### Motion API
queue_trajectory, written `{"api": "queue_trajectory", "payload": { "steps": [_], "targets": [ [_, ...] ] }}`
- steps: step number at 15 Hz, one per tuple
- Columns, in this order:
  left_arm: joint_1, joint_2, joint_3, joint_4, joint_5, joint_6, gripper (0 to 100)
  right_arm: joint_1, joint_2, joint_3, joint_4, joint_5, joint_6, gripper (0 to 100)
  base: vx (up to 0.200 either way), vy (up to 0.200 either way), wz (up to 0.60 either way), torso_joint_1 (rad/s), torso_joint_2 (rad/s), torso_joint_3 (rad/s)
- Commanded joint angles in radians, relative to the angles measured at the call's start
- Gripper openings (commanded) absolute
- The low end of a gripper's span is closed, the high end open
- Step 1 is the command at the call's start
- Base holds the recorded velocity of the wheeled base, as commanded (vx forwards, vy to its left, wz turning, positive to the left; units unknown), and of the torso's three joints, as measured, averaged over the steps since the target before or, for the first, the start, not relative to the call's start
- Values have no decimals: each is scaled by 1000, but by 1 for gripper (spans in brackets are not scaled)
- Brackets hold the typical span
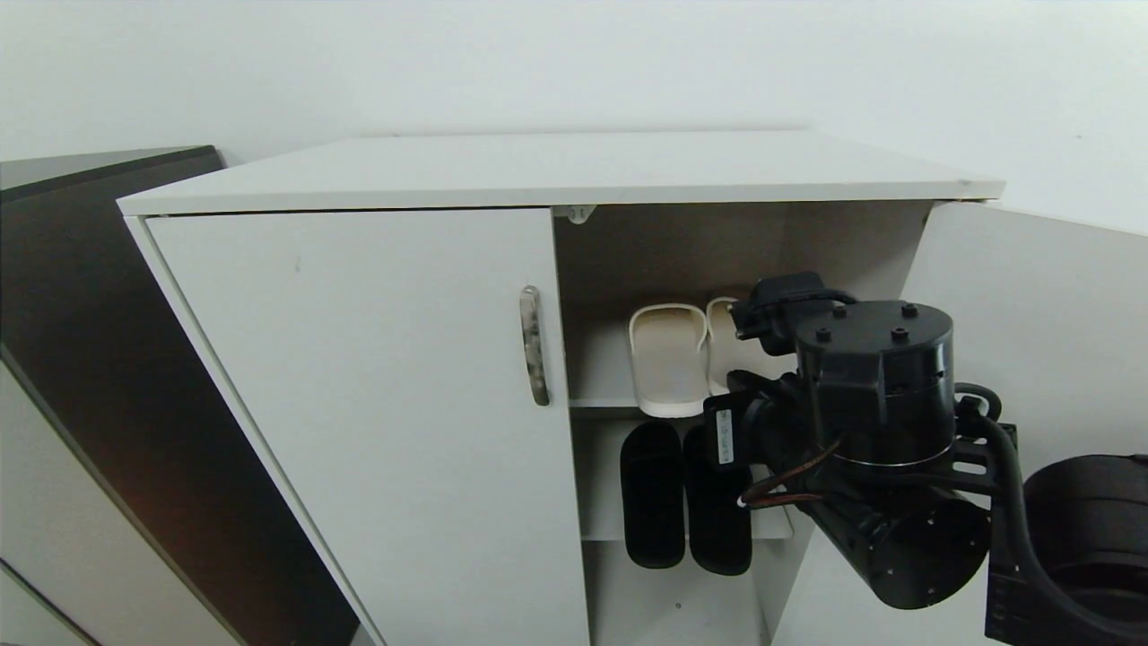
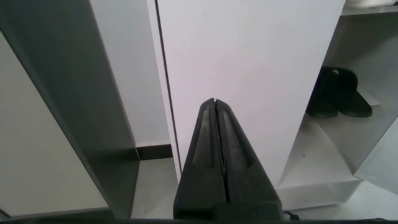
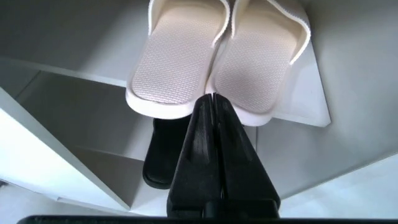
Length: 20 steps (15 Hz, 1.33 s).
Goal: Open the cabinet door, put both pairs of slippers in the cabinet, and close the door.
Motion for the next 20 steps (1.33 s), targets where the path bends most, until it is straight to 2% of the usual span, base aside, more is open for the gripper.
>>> {"api": "queue_trajectory", "payload": {
  "steps": [1, 20],
  "targets": [
    [0, 0, 0, 0, 0, 0, 0, 1, 3, 0, 0, 4, 0, 0, 0, 0, 0, 0, 0, 0],
    [0, 0, 0, 0, 0, -3, 0, -6, 0, 70, 0, 69, -1, 0, -200, 0, 0, 3, 2, 3]
  ]
}}
